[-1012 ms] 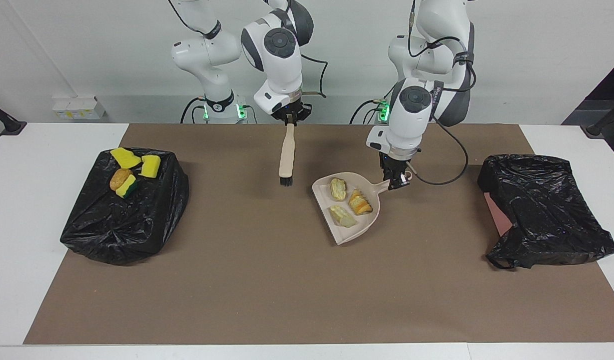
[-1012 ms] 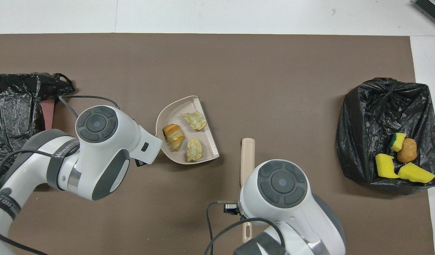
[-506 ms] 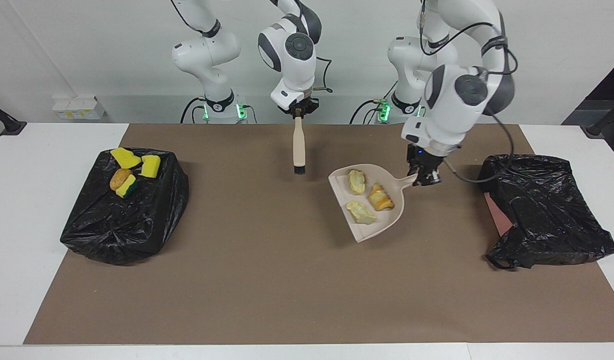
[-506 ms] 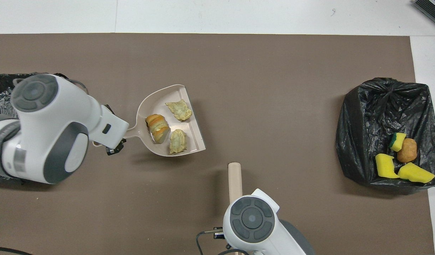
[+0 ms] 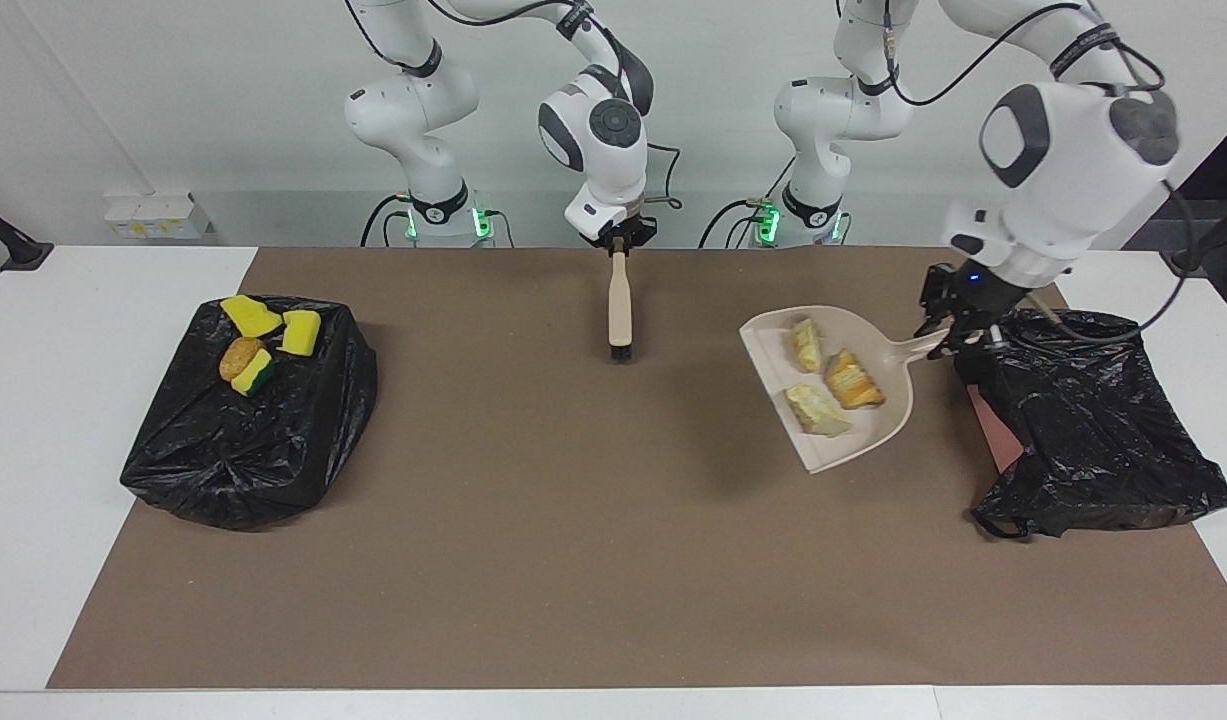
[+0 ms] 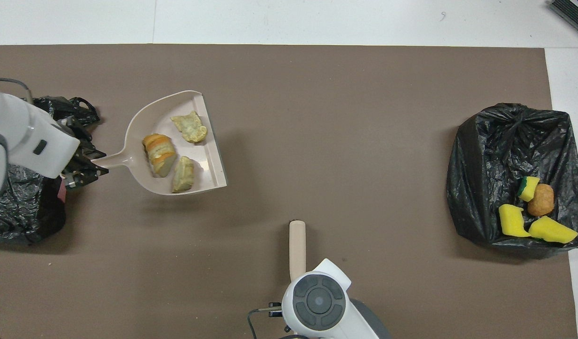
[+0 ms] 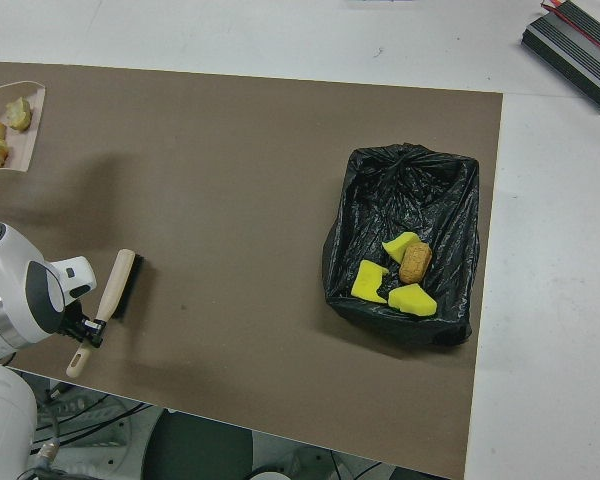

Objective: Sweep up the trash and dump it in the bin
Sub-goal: 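Tip the dustpan over the black bag nearest the left gripper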

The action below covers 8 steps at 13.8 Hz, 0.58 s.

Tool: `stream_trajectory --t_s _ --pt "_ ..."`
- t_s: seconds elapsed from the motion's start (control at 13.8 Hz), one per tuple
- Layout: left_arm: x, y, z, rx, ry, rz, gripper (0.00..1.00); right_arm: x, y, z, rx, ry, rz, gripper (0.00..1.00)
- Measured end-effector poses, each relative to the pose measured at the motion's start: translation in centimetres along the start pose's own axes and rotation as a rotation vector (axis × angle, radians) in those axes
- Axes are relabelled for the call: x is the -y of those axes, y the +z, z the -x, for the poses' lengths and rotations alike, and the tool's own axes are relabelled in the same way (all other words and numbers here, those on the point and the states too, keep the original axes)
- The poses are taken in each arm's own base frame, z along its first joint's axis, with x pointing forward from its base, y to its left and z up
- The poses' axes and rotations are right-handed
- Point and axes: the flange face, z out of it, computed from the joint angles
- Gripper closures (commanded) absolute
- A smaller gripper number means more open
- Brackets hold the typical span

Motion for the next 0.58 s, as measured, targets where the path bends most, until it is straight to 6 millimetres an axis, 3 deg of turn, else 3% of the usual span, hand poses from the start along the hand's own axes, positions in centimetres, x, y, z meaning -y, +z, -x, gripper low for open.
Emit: stream_trajectory --t_s 0.14,0.22,0.29,0.58 --pt "0.7 -0.9 4.3 -0.007 0.018 -0.004 1.0 -0.1 0.3 0.0 0.0 0.002 0.001 0.32" --pt "1.0 -1.3 7.0 -0.011 0.034 -0.01 1.0 -0.1 0.3 -0.2 -0.011 0.003 -0.008 0.05" --pt "1.2 -1.9 9.9 -0.012 0.052 -0.02 1.0 -0.1 0.4 -0.3 -0.019 0.004 -0.013 0.0" --pt "1.1 -4.7 21.2 0.045 0.112 -0.061 1.0 0.0 -0.4 -0.8 -0.047 0.007 -0.035 0.0"
